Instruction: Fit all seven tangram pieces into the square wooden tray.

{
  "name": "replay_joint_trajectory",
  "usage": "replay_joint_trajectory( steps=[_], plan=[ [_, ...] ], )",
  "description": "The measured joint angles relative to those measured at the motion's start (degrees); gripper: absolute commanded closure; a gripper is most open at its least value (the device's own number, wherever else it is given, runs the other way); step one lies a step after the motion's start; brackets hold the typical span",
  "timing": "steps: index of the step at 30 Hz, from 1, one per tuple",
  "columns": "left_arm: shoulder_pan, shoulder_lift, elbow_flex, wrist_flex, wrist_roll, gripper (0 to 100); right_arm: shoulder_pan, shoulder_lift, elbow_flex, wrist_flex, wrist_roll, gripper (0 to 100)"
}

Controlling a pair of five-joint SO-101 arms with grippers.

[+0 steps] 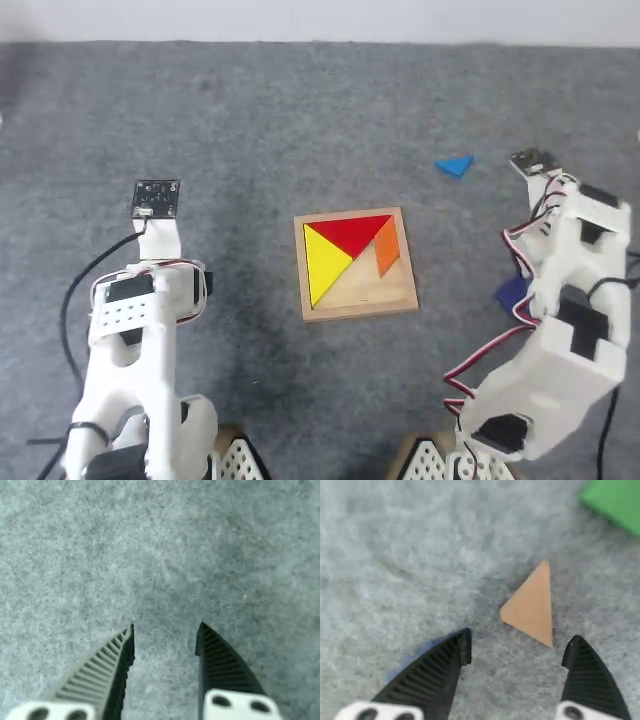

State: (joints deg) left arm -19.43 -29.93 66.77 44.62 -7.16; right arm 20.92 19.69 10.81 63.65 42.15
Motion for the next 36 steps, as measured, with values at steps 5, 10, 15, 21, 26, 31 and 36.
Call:
replay_joint_trajectory(
  steps=[5, 10, 15, 21, 26, 31, 36],
  plan=[
    [1.1, 0.0, 0.4, 0.0, -0.2, 80, 0.0, 1.1, 0.4, -2.0, -2.3, 70.7],
    [1.1, 0.0, 0.4, 0.0, -0.2, 80, -0.2, 1.1, 0.4, -2.8, -3.2, 90.5],
    [1.1, 0.0, 0.4, 0.0, -0.2, 80, -0.1, 1.1, 0.3, -5.2, -3.6, 93.1],
    [1.1, 0.0, 0.4, 0.0, -0.2, 80, -0.1, 1.0, 0.3, -6.2, -6.2, 94.5],
    [1.1, 0.0, 0.4, 0.0, -0.2, 80, -1.1, -1.8, 0.5, -5.8, -11.3, 95.4],
    [1.1, 0.0, 0.4, 0.0, -0.2, 80, -4.7, -8.4, 0.5, -1.8, -14.5, 95.7],
    [1.1, 0.0, 0.4, 0.0, -0.2, 80, -4.8, -9.6, 0.4, 1.1, -14.9, 94.8]
  ],
)
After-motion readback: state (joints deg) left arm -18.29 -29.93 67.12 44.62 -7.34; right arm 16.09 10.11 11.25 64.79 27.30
